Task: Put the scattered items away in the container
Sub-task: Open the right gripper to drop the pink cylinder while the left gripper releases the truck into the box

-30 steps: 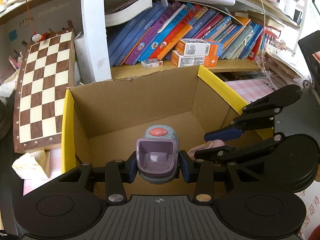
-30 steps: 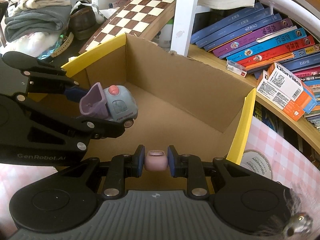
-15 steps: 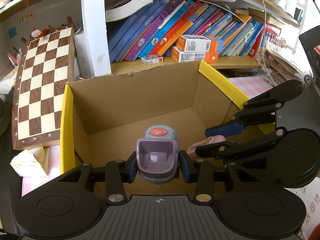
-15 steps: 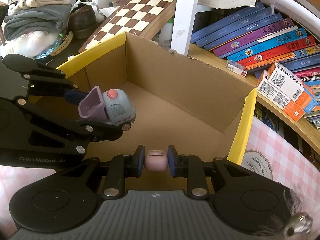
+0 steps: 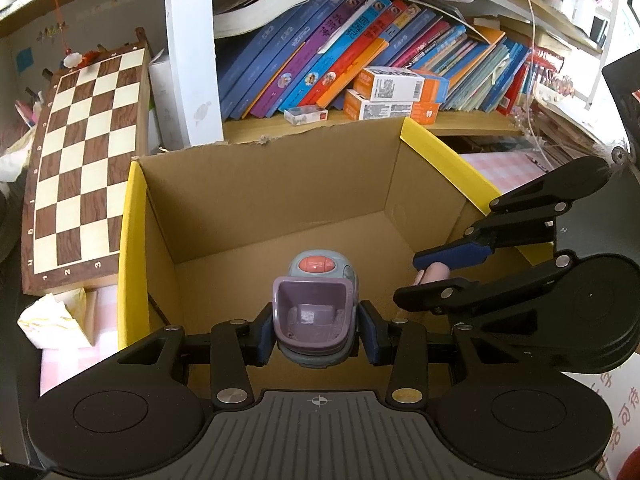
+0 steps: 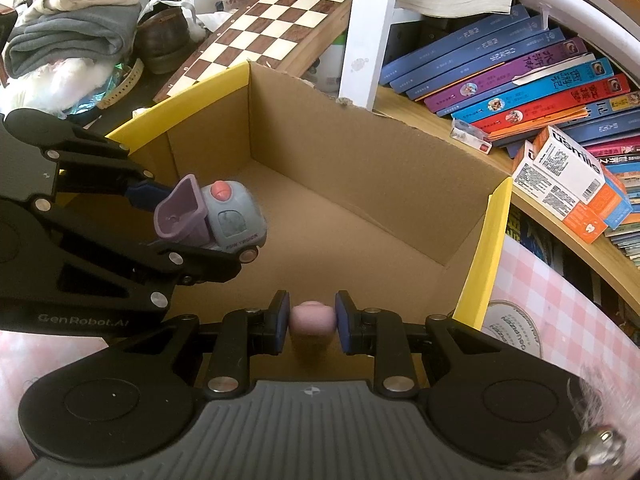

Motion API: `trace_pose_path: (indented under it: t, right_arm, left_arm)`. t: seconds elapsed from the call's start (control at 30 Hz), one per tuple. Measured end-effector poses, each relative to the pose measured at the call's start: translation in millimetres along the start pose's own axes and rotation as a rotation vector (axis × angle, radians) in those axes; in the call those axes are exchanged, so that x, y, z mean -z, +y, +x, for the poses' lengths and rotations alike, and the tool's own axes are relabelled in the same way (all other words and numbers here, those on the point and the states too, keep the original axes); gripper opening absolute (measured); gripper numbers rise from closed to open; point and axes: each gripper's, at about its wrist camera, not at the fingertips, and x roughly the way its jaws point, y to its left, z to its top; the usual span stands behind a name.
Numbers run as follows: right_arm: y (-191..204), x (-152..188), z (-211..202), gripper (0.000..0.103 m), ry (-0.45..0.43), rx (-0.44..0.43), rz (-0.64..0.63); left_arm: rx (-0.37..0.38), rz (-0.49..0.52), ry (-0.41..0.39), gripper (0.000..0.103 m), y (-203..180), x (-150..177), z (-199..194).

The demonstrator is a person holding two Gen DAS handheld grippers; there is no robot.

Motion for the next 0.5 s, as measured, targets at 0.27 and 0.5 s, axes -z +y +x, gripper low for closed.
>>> trace_pose_path:
  t: [0.27,0.5]
  right_arm:
    - [-0.6,0.4,-1.3,0.025,-0.006,-0.001,0.003]
    - [-1.8,-0.5,-6.4,0.031,-0.023,-0.003,0.020]
  left_arm:
    - [-0.001,0.004,0.016,0.041,0.8,1.6,2.3]
    - [-0.008,0.020,0.033,0.041,3.0,1.3,4.1]
